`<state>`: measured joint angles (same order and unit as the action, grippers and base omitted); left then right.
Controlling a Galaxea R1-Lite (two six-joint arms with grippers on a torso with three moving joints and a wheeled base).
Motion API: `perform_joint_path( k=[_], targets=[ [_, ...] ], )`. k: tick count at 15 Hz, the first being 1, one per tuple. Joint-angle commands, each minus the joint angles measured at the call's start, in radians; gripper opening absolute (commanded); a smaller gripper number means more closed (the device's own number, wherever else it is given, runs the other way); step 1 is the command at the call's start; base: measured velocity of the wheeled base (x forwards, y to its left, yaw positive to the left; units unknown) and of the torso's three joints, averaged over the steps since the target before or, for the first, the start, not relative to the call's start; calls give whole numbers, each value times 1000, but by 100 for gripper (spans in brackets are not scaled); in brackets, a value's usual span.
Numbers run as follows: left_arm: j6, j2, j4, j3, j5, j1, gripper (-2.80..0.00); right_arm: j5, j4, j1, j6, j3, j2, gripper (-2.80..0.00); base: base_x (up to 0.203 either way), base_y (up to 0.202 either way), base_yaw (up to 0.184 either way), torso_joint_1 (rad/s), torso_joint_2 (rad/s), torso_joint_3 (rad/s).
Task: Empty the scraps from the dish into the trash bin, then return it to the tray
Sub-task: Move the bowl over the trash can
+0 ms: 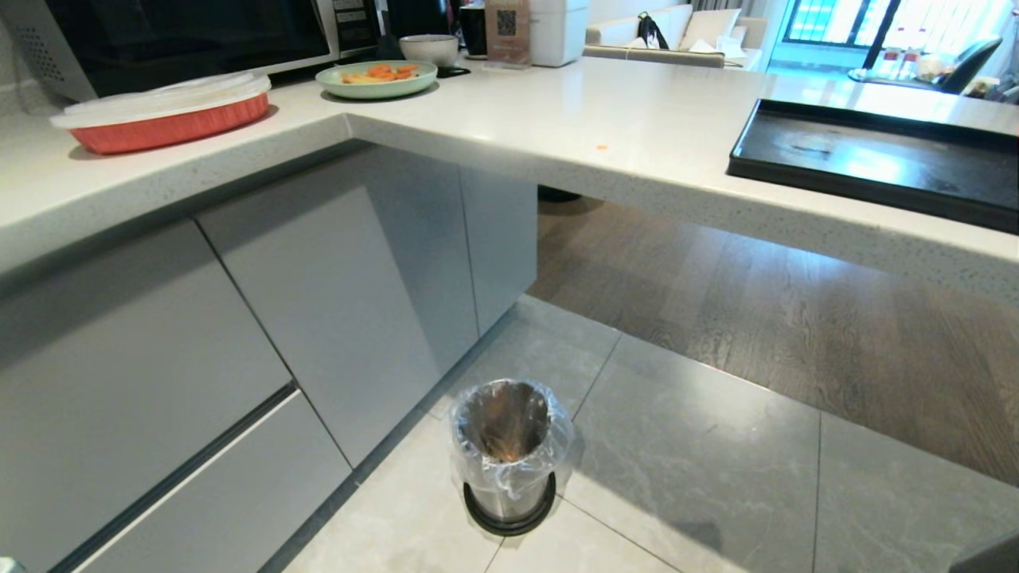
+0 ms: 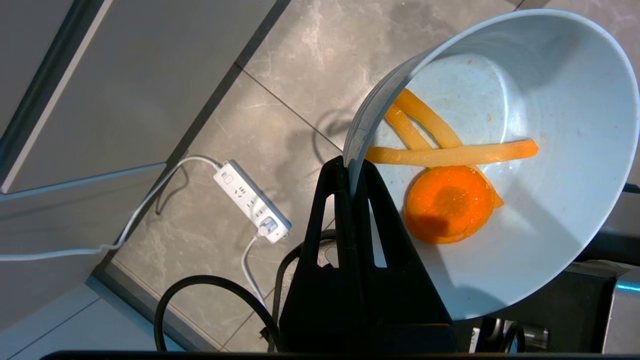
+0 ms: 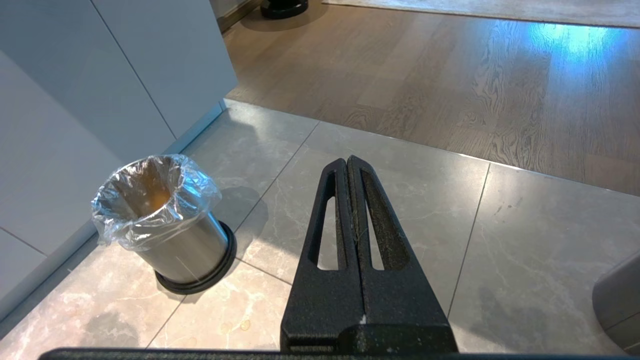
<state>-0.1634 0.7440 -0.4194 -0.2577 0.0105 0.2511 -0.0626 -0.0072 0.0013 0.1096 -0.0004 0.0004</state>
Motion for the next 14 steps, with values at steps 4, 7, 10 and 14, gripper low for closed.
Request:
perform_joint_path(
  k=[4, 7, 10, 14],
  targets=[
    [1, -8, -22, 3, -1, 2, -280, 0, 0, 0, 1, 0, 0, -280, 0, 0, 0, 0, 1, -10],
    [1, -6, -36, 5, -3, 16, -280, 0, 0, 0, 1, 0, 0, -280, 0, 0, 0, 3, 2, -148],
    [0, -13, -45, 6, -3, 23, -280, 0, 0, 0, 1, 0, 0, -280, 0, 0, 0, 5, 3, -191],
    [1, -33, -45, 6, -9, 25, -280, 0, 0, 0, 1, -1, 0, -280, 0, 0, 0, 3, 4, -199]
  ],
)
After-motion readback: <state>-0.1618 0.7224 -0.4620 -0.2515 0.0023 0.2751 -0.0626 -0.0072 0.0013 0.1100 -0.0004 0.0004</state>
